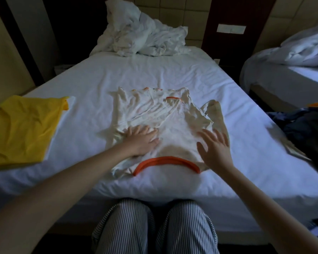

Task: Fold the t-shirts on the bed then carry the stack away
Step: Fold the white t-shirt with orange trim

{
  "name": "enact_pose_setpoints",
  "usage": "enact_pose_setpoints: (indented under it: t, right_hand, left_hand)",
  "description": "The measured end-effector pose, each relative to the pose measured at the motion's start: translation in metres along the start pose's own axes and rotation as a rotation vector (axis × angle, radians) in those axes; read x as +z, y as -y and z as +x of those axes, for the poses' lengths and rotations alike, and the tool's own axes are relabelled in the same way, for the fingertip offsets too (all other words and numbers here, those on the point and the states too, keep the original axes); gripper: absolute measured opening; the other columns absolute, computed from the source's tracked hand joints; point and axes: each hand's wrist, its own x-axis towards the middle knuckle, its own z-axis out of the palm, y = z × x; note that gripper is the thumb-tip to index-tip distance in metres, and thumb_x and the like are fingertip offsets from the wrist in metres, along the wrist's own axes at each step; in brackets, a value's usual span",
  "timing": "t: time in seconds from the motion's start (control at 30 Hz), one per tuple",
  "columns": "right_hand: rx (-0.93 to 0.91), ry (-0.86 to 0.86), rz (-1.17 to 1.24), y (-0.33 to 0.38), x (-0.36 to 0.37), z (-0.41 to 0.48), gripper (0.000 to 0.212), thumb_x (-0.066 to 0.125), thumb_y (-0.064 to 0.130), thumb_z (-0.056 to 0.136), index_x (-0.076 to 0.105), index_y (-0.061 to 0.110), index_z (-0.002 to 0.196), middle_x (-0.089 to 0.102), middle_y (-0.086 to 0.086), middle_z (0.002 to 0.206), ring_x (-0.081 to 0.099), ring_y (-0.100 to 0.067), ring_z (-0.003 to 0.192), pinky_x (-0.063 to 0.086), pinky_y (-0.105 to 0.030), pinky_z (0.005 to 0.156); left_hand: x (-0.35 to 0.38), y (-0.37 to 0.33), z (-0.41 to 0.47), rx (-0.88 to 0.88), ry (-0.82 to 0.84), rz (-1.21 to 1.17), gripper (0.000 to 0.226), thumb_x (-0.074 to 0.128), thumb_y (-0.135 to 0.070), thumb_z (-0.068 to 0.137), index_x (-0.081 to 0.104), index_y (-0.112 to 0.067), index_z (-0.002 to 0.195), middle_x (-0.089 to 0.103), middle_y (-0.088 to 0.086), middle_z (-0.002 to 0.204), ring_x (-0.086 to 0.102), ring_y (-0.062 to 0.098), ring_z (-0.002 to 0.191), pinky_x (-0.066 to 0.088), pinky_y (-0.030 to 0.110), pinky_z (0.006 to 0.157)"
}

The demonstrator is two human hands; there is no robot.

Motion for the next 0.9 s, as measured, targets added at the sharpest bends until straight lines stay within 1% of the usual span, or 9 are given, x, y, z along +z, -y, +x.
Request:
enact_pose_setpoints:
  t: [0.17,0.3,0.4,0.47,0.53,0.6,0.67,0.8,0.9]
  right_hand:
    - [0.225,0.332,-0.117,-0.046,0.000,-0.019,0.056,0.028,0.061,0.091,0.025,0.043,0.143,0.011,0.005,0.158,-0.002,-0.028,0.145,-0.007,-0.043,0.114]
    - [0.246,0.241,-0.019,-0.052,0.012,-0.034,0.082,-0.002,0.069,0.069,0.030,0.046,0.141,0.018,0.009,0.156,0.003,-0.025,0.145,-0.007,-0.035,0.113]
    - [0.250,0.160,0.006,-0.053,0.017,-0.033,0.077,-0.003,0.063,0.074,0.036,0.046,0.138,0.025,0.009,0.154,0.007,-0.026,0.145,-0.005,-0.034,0.113]
    - [0.246,0.125,0.018,-0.054,0.019,-0.034,0.076,-0.003,0.061,0.075,0.039,0.046,0.137,0.027,0.009,0.153,0.009,-0.025,0.145,-0.005,-0.034,0.113]
    - [0.244,0.110,0.027,-0.054,0.019,-0.034,0.076,-0.004,0.060,0.076,0.040,0.046,0.136,0.027,0.012,0.153,0.008,-0.024,0.145,-0.007,-0.033,0.113]
    - [0.242,0.102,0.047,-0.055,0.020,-0.034,0.075,-0.006,0.058,0.077,0.041,0.047,0.135,0.025,0.014,0.153,0.006,-0.022,0.145,-0.009,-0.032,0.113]
    - [0.228,0.092,0.066,-0.056,0.022,-0.032,0.073,-0.005,0.058,0.080,0.044,0.048,0.133,0.023,0.013,0.154,0.006,-0.021,0.145,-0.009,-0.031,0.113]
    - [0.205,0.040,0.093,-0.058,0.030,-0.032,0.066,0.001,0.062,0.087,0.049,0.047,0.130,0.022,0.008,0.155,0.007,-0.021,0.146,-0.007,-0.031,0.113]
    - [0.191,-0.017,0.095,-0.059,0.034,-0.031,0.066,0.000,0.062,0.091,0.052,0.044,0.128,0.022,0.004,0.155,0.012,-0.023,0.145,-0.004,-0.033,0.114]
  left_hand:
    - [-0.011,-0.057,0.031,0.190,-0.236,-0.145,0.040,0.035,-0.042,0.098,0.049,-0.028,0.133,0.039,-0.001,0.147,0.028,0.024,0.137,0.021,0.041,0.110]
    - [-0.016,-0.123,0.067,0.285,-0.177,-0.573,0.034,0.042,-0.034,0.093,0.068,-0.013,0.102,0.066,0.009,0.108,0.058,0.024,0.104,0.042,0.032,0.089]
    - [-0.019,-0.177,0.092,0.326,-0.155,-0.755,0.018,0.050,-0.025,0.092,0.059,-0.013,0.081,0.058,0.010,0.081,0.055,0.020,0.081,0.041,0.031,0.073]
    - [-0.022,-0.210,0.110,0.315,-0.159,-0.794,0.017,0.054,-0.029,0.089,0.058,-0.013,0.087,0.056,0.008,0.086,0.053,0.017,0.085,0.039,0.028,0.071]
    - [-0.022,-0.231,0.135,0.240,-0.179,-0.693,0.038,0.057,-0.035,0.089,0.054,-0.009,0.116,0.053,0.014,0.120,0.050,0.023,0.112,0.038,0.029,0.088]
    - [-0.022,-0.236,0.158,0.189,-0.180,-0.597,0.064,0.054,-0.037,0.092,0.028,-0.011,0.144,0.023,0.014,0.152,0.028,0.027,0.137,0.029,0.035,0.106]
    - [-0.023,-0.233,0.181,0.196,-0.129,-0.605,0.074,0.051,-0.040,0.094,0.009,-0.018,0.151,0.008,0.009,0.158,0.017,0.029,0.144,0.024,0.039,0.113]
    - [-0.021,-0.230,0.209,0.098,0.042,-0.471,0.059,0.049,-0.034,0.095,0.031,-0.011,0.145,0.029,0.012,0.151,0.033,0.028,0.136,0.030,0.030,0.108]
    - [-0.025,-0.237,0.214,0.091,-0.122,-0.498,0.050,0.050,-0.020,0.091,0.042,-0.007,0.138,0.037,0.009,0.147,0.037,0.024,0.134,0.029,0.030,0.110]
